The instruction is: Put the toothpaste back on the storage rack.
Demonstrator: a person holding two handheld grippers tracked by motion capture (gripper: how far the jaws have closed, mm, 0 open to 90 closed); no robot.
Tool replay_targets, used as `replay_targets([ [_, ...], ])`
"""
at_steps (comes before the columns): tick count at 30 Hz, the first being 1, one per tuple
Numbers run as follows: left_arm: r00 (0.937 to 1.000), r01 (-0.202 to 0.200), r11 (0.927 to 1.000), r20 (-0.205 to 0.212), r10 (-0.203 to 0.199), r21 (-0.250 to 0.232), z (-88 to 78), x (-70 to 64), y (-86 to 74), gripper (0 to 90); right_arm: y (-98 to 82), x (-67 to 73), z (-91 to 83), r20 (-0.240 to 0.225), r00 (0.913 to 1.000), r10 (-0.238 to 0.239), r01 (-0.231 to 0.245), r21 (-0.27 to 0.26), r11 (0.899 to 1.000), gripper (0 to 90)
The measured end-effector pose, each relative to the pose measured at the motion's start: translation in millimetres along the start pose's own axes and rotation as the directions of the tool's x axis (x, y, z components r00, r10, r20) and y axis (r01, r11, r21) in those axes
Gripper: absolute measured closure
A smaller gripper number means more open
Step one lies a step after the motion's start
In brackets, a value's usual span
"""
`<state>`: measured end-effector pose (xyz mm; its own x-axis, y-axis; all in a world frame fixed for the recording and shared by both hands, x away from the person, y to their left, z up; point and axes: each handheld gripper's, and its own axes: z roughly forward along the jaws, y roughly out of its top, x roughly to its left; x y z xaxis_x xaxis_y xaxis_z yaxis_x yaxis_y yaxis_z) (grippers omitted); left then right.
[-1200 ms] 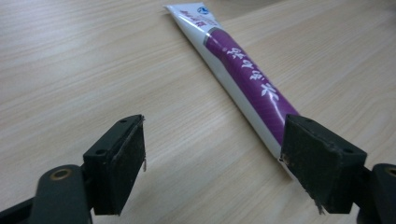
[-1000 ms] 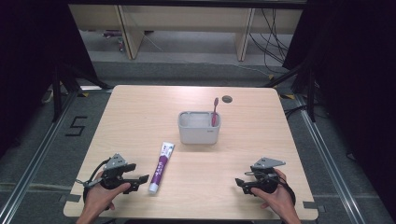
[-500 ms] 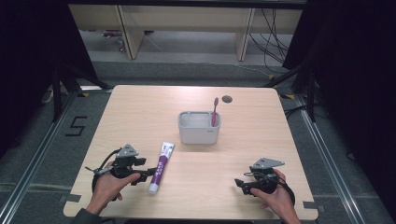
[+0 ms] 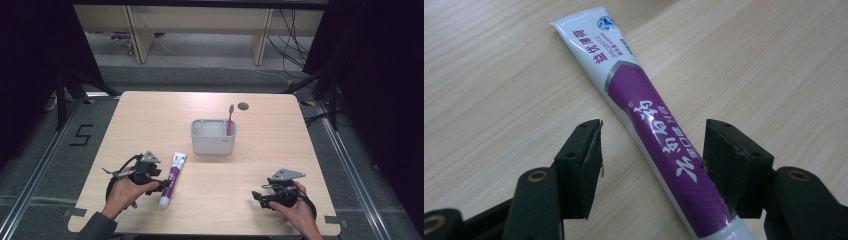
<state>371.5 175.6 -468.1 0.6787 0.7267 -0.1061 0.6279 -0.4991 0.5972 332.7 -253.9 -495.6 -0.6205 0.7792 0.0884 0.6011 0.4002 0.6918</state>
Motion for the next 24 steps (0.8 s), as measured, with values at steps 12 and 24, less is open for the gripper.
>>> replay_targets([
  [12,0.9998,-0.021,0.9959,0.007,0.02,0.088,20.5,-0.9,10.7,41.5,-0.6,0.1,1.4,0.008,0.9997,-0.023,0.023,0.001,1.0,20.8],
  [24,0.9985,-0.051,0.9882,-0.011,0.053,0.144,36.5,-3.9,20.3,42.7,0.0,1.4,1.0,-0.005,0.9999,-0.014,0.014,0.002,1.0,21.1],
])
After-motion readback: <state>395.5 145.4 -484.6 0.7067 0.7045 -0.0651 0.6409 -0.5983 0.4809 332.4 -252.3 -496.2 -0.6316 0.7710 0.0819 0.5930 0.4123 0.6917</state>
